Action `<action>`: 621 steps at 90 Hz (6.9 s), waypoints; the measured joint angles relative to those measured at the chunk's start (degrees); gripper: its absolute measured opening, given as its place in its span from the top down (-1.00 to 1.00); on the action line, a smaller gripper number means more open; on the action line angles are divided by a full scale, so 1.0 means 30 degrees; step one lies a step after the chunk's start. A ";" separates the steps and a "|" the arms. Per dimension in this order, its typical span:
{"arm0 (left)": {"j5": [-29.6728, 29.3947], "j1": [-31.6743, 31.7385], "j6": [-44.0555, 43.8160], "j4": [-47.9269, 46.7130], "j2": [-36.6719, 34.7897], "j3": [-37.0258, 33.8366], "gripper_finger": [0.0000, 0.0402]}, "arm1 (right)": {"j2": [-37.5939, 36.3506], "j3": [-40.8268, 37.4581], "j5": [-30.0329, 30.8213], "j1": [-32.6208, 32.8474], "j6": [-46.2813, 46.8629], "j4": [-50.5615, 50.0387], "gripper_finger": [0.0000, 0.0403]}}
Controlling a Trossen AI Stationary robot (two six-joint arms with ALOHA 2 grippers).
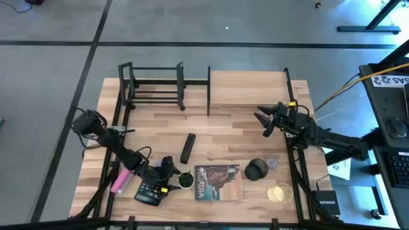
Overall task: Stock shelves
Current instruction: Put the potted plant onto the shelf
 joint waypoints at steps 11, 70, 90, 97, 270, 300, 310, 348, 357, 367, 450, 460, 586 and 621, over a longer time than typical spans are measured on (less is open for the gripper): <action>-0.0095 -0.0007 0.0060 0.0798 0.0504 0.0000 -0.52 | -0.0005 -0.0002 0.0000 0.0001 -0.0001 0.0002 0.08; 0.0183 0.0353 0.3631 0.0801 0.0637 0.0934 -0.54 | 0.0000 0.0001 0.0000 0.0000 -0.0005 0.0002 0.08; 0.0161 0.0539 0.4474 -0.0831 0.0619 0.1770 -0.72 | 0.0000 -0.0002 0.0000 0.0003 -0.0005 0.0002 0.08; 0.0136 0.0641 0.4449 -0.0953 0.0612 0.1785 -0.76 | -0.0004 0.0005 0.0000 -0.0001 0.0002 0.0002 0.08; -0.4098 0.0323 0.4766 0.1356 0.4021 0.4226 -0.51 | -0.0007 0.0005 0.0000 0.0003 0.0002 0.0002 0.08; -0.4007 0.1237 0.4722 0.2181 0.5040 0.4258 -0.74 | -0.0004 0.0001 0.0000 0.0003 -0.0001 0.0002 0.08; -0.3910 0.1316 0.5227 0.2812 0.5185 0.4503 -0.76 | -0.0007 -0.0002 0.0000 0.0003 0.0002 0.0002 0.08; -0.2808 0.2253 0.6709 0.3857 0.5676 0.5567 -0.76 | 0.0000 0.0005 0.0000 -0.0004 -0.0005 0.0002 0.08; -0.1744 0.2659 0.6443 0.4453 0.6230 0.5632 -0.76 | -0.0002 0.0001 0.0000 0.0001 -0.0003 0.0002 0.08; -0.1068 0.2953 0.6025 0.4862 0.6509 0.5654 -0.76 | -0.0001 -0.0002 0.0000 0.0003 0.0002 0.0002 0.08; -0.0913 0.2757 0.6802 0.5476 0.6578 0.5957 -0.76 | -0.0007 0.0005 0.0000 -0.0004 -0.0005 0.0002 0.08; -0.0932 0.2754 0.7005 0.5297 0.6653 0.6282 -0.76 | -0.0005 -0.0002 0.0000 -0.0002 -0.0003 0.0002 0.08; 0.0729 0.3905 0.6594 0.5359 0.9156 0.7864 -0.90 | 0.0000 0.0003 0.0000 0.0003 0.0000 0.0002 0.08; 0.0221 0.3971 0.7148 0.4897 0.9165 0.8573 -0.71 | -0.0001 -0.0002 0.0000 0.0002 0.0002 0.0002 0.08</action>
